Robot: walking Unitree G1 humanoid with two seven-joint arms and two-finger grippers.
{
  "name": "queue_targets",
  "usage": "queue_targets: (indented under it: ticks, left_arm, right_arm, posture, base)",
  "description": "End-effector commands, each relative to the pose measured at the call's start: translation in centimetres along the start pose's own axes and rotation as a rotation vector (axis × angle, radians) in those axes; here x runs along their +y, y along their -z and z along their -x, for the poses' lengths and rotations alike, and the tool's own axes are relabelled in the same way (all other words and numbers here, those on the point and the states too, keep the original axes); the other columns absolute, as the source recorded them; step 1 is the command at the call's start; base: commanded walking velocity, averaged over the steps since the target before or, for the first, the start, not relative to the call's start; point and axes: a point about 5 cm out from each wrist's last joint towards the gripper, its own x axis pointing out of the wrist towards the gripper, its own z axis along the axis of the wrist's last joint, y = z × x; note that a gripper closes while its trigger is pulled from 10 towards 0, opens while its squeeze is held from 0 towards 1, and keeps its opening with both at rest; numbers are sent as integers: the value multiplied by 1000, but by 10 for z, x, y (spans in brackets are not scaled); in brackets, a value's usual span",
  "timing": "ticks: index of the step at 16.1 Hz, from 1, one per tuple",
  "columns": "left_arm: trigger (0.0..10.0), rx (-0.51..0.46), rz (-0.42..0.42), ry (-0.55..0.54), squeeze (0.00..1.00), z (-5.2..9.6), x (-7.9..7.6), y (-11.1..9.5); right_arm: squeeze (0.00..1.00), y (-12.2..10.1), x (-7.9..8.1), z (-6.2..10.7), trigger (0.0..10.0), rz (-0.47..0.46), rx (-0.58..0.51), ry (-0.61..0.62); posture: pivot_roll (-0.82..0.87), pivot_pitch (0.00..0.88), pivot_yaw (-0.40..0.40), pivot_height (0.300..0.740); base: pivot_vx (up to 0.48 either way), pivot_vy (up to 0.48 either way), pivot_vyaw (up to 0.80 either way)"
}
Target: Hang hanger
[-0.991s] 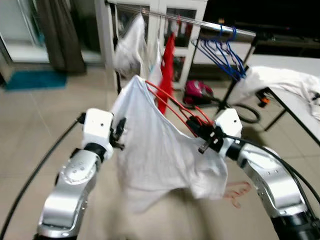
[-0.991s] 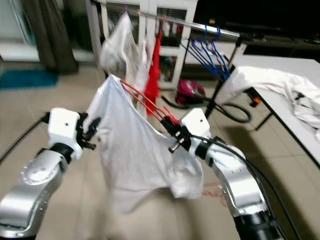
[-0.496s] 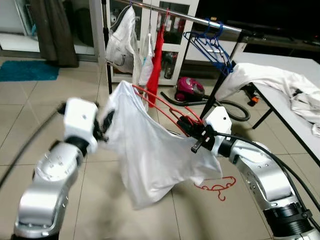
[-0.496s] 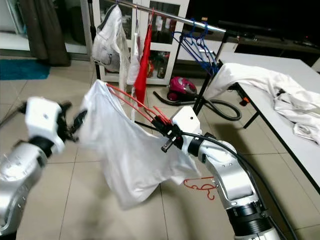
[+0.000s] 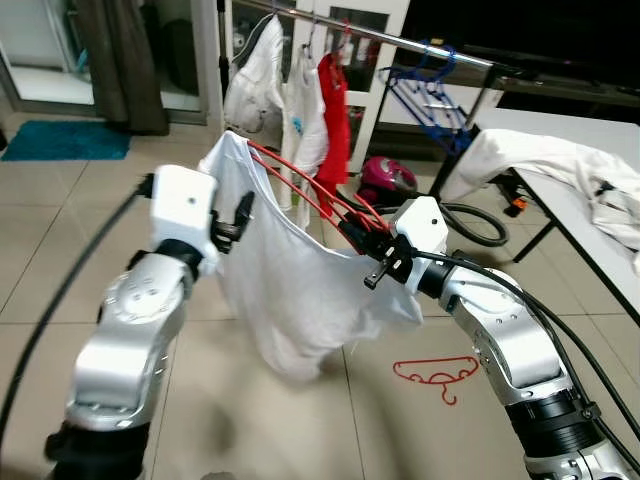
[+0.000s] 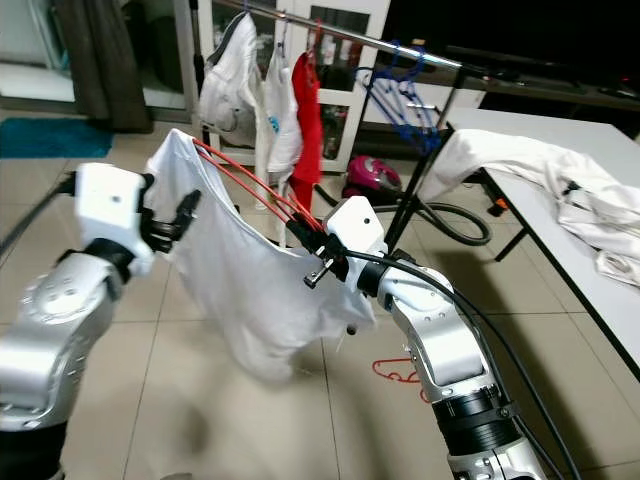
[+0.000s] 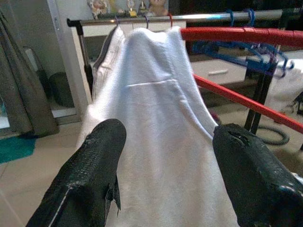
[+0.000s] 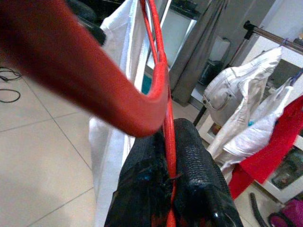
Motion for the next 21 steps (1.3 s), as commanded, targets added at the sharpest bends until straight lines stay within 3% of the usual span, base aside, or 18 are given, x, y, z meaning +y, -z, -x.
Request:
queue_targets:
  ticks: [1,5,9,10,11,13,14,21]
  left_arm:
    - [10000,-9,-18,38,0,-7,-10,-3]
    - [10000,-35,-51,100,0,-23,-21,-11]
    - [10000,-61,-161,62,0,-31,-19,-16]
    - [4824,-62,-149,31,0,-34,-17,-16]
    - [4235,-55,-145,23,0,-35,-17,-15]
    - [1569,-45,-132,5,0,-37,-14,-10]
    - [980,-46,-121,-1,0,-39,-13,-10]
    - [0,-76,-110,8,0,-54,-14,-16]
  right_arm:
    - [0,-4,-5,3,10000,1,-30,18]
    - [0,1,-1,4,10000,14,-19,37]
    - [0,1,-1,9,10000,10,-24,57]
    - [0,1,-1,11,10000,2,-31,52]
    - [0,0,1,12,10000,-14,-48,37]
    - [0,-3,3,13,10000,-26,-72,5]
    - [0,-4,3,14,10000,-32,-81,-5]
    - [0,-8,6,17,10000,-38,-101,-63]
  posture:
    - [100,30,-98,740]
    - [80,26,-45,740]
    - [60,28,-13,740]
    - [59,31,-13,740]
    - [58,31,-15,740]
    - [60,32,-25,740]
    - [60,32,-29,740]
    - [54,29,-38,740]
  base:
    - [0,0,0]
    - [0,0,0]
    - [0,0,0]
    - [0,0,0]
    - [0,0,0]
    - [0,0,0]
    - [0,0,0]
    - [0,0,0]
